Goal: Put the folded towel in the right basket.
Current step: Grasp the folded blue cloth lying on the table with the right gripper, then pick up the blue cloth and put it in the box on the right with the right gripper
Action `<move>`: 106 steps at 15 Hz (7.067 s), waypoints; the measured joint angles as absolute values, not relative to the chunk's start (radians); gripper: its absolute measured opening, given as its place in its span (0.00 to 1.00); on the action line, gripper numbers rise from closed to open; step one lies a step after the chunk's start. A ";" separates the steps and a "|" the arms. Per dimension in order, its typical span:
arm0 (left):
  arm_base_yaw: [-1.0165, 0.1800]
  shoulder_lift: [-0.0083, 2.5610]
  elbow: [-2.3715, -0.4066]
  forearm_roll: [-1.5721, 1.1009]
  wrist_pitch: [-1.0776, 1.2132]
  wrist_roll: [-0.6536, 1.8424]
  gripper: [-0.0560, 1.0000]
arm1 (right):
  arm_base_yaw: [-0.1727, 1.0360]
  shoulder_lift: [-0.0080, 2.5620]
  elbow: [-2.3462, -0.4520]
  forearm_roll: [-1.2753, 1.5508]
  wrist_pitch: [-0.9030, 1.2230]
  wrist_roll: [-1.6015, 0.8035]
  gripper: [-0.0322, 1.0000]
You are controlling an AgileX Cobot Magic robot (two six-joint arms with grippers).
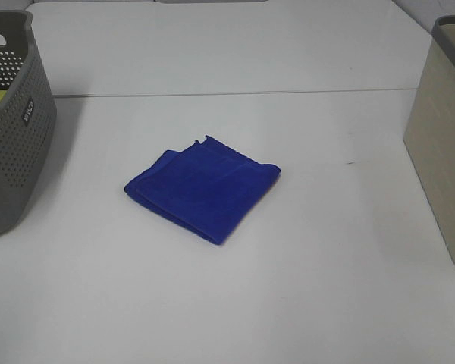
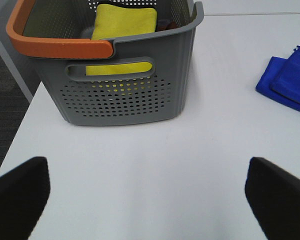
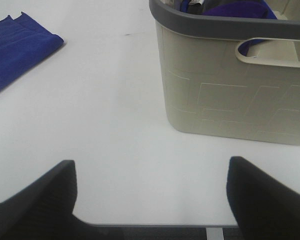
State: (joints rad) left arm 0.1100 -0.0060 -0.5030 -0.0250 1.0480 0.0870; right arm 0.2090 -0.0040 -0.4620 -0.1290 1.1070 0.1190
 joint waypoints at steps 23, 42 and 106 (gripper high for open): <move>0.110 -0.006 -0.503 -0.025 1.048 0.087 0.99 | 0.209 1.539 -1.032 0.897 0.600 -0.467 0.79; 0.110 -0.006 -0.503 -0.025 1.048 0.087 0.99 | 0.291 2.106 -1.037 1.353 0.619 -0.731 0.77; 0.110 -0.006 -0.503 -0.025 1.048 0.087 0.99 | -0.561 1.495 -1.180 1.161 0.731 -0.770 0.07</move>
State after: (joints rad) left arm 0.1100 -0.0060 -0.5030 -0.0250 1.0480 0.0870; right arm -0.5610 1.4950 -1.1800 1.1610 0.7310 -0.7700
